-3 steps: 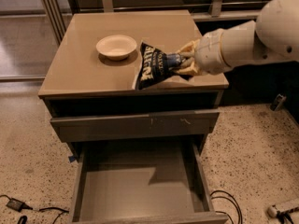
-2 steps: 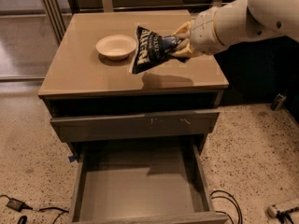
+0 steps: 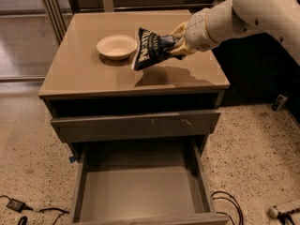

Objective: Pick blue chip bag from middle drawer and place on counter

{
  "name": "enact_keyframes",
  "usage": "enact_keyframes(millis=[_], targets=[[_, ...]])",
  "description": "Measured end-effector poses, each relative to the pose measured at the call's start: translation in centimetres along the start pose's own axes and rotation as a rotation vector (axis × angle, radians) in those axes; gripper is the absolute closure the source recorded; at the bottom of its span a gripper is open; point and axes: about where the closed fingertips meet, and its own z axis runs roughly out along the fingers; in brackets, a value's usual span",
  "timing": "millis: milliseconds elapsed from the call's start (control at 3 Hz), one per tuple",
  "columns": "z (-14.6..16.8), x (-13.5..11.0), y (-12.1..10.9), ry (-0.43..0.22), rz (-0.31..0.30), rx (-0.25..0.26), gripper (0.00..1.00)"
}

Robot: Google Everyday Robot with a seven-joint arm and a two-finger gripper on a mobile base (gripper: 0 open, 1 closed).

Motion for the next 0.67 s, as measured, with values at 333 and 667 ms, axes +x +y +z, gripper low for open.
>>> enact_keyframes(millis=[333,667], targets=[[2.8,1.0,-1.8,-0.019,-0.005,0.0,1.0],[4.1,1.6,-2.3,-0.033,0.005,0.001,1.0]])
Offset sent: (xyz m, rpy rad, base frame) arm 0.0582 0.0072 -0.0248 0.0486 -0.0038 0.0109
